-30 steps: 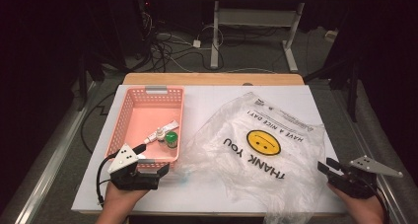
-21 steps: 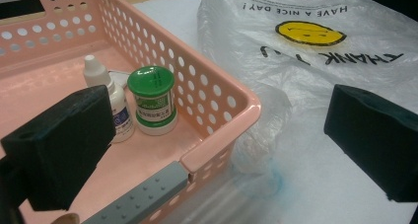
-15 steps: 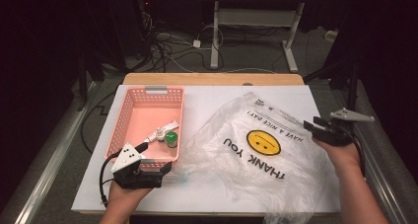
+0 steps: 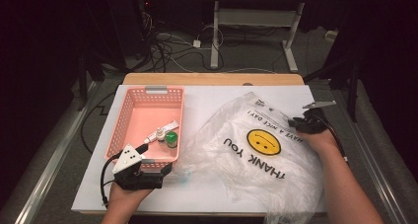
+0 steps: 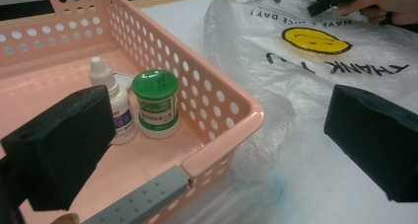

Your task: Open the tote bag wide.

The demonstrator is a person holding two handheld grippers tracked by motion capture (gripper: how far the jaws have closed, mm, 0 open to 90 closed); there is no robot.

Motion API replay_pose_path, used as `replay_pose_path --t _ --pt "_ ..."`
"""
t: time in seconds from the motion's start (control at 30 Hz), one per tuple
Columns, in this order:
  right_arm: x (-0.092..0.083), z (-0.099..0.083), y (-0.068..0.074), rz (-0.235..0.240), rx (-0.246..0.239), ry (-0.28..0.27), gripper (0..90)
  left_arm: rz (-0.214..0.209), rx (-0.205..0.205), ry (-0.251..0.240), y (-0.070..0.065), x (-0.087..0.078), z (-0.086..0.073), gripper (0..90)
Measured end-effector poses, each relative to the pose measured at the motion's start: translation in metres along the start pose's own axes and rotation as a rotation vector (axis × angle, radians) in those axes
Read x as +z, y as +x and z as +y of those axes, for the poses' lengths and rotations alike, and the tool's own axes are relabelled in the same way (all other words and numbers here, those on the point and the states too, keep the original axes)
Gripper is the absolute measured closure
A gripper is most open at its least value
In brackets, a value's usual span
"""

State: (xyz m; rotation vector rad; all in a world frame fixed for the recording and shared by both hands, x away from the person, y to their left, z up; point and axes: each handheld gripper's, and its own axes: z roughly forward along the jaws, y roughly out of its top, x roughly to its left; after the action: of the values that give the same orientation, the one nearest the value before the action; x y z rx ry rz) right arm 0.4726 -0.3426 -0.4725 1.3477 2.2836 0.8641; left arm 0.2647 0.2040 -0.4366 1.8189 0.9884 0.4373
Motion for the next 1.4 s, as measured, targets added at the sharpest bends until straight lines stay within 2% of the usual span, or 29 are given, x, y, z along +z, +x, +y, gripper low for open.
replay_pose_path --t 0.03,0.07,0.2,0.23,0.3,0.33,0.47,0.5,0.57,0.6,0.63,0.7,0.73,0.77,0.83,0.87,0.9,0.93,0.97,1.0,1.03,1.07,1.1,1.13,1.17,1.2,1.23,1.3,1.4 --pt "0.001 0.000 0.000 -0.010 -0.012 0.011 86.0 0.000 0.001 0.000 -0.001 0.000 0.000 0.0" --pt "0.000 0.001 -0.001 -0.033 -0.011 0.001 90.0 0.000 0.007 0.002 -0.001 0.000 0.001 0.0" --pt "-0.004 0.010 -0.015 -0.108 0.044 -0.043 90.0 -0.003 0.028 0.003 -0.003 -0.001 0.003 0.0" --pt "-0.004 0.010 -0.015 -0.108 0.044 -0.043 90.0 -0.005 0.031 0.002 -0.004 -0.001 0.003 0.0" --pt "-0.006 0.018 -0.032 -0.162 0.084 -0.063 90.0 -0.008 0.040 0.007 -0.004 0.000 0.004 0.0" --pt "-0.006 0.018 -0.032 -0.162 0.084 -0.063 90.0 -0.008 0.042 0.011 -0.004 0.000 0.004 0.0" --pt "-0.008 0.021 -0.054 -0.220 0.152 -0.087 90.0 -0.017 0.042 0.009 -0.003 0.004 0.005 0.0" --pt "-0.010 0.019 -0.062 -0.225 0.186 -0.091 90.0 -0.019 0.039 0.006 -0.002 0.005 0.005 0.0" --pt "-0.011 0.018 -0.065 -0.230 0.195 -0.094 90.0 -0.021 0.039 0.005 -0.001 0.005 0.006 0.0" --pt "-0.017 0.017 -0.070 -0.212 0.220 -0.113 80.3 -0.022 0.038 0.005 -0.001 0.005 0.005 0.0" --pt "-0.017 0.017 -0.070 -0.212 0.220 -0.113 80.3 -0.021 0.037 0.005 0.000 0.004 0.005 0.0" --pt "-0.026 0.018 -0.070 -0.199 0.222 -0.133 72.9 -0.020 0.034 0.003 0.000 0.003 0.004 0.0" --pt "-0.036 0.019 -0.064 -0.197 0.207 -0.153 65.0 -0.021 0.035 0.003 0.000 0.002 0.004 0.0" --pt "-0.036 0.019 -0.064 -0.197 0.207 -0.153 65.0 -0.022 0.033 0.000 0.000 0.002 0.004 0.0" --pt "-0.048 0.017 -0.053 -0.186 0.156 -0.174 65.0 -0.022 0.036 -0.006 0.000 0.001 0.004 0.0" --pt "-0.062 0.013 -0.041 -0.160 0.123 -0.211 65.0 -0.023 0.036 -0.009 0.000 0.001 0.004 0.0" --pt "-0.062 0.013 -0.041 -0.160 0.123 -0.211 65.0 -0.026 0.035 -0.012 0.000 0.002 0.004 0.0" --pt "-0.075 0.008 -0.025 -0.128 0.101 -0.248 64.5 -0.027 0.038 -0.011 0.000 0.002 0.004 0.0" --pt "-0.075 0.008 -0.025 -0.128 0.101 -0.248 64.5 -0.029 0.040 -0.009 -0.001 0.003 0.004 0.0" --pt "-0.081 0.005 -0.015 -0.126 0.082 -0.256 64.4 -0.032 0.041 -0.008 -0.002 0.004 0.004 0.0" --pt "-0.092 -0.006 0.004 -0.109 0.053 -0.269 64.2 -0.034 0.042 -0.005 -0.002 0.005 0.004 0.0" --pt "-0.092 -0.006 0.004 -0.109 0.053 -0.269 64.2 -0.038 0.042 -0.002 -0.003 0.006 0.005 0.0" --pt "-0.098 -0.014 0.013 -0.102 0.041 -0.279 64.3 -0.040 0.044 -0.002 -0.004 0.007 0.005 0.0" --pt "-0.107 -0.033 0.029 -0.090 0.021 -0.291 66.6 -0.040 0.052 -0.001 -0.005 0.007 0.005 0.0" --pt "-0.107 -0.033 0.029 -0.090 0.021 -0.291 66.6 -0.037 0.061 -0.004 -0.006 0.008 0.005 0.0" --pt "-0.111 -0.043 0.034 -0.089 0.018 -0.294 67.5 -0.036 0.066 -0.005 -0.007 0.008 0.005 0.0" --pt "-0.119 -0.065 0.042 -0.078 0.033 -0.294 68.6 -0.037 0.067 -0.004 -0.008 0.008 0.005 0.0" --pt "-0.125 -0.082 0.049 -0.063 0.044 -0.270 68.5 -0.037 0.067 -0.001 -0.008 0.008 0.005 0.0" --pt "-0.132 -0.093 0.056 -0.057 0.054 -0.261 68.3 -0.037 0.070 0.006 -0.005 0.009 0.005 0.0"
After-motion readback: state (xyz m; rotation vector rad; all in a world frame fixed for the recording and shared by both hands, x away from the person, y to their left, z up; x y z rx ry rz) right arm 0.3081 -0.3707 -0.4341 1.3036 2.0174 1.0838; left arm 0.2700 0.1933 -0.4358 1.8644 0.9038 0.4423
